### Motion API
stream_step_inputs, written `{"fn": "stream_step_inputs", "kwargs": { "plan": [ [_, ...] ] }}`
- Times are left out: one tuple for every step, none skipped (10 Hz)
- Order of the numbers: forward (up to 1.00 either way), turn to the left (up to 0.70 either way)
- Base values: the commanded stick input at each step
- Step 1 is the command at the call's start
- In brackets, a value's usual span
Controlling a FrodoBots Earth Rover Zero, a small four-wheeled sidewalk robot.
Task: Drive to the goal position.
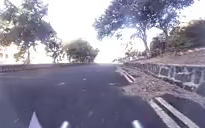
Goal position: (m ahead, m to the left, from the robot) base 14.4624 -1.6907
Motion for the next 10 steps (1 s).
{"fn": "stream_step_inputs", "kwargs": {
  "plan": [
    [0.5,0.0],
    [0.5,0.0],
    [0.5,0.0],
    [0.5,0.0],
    [0.5,0.0],
    [0.5,0.0],
    [0.5,-0.22],
    [0.5,-0.46],
    [0.5,-0.46],
    [0.5,-0.46]
  ]
}}
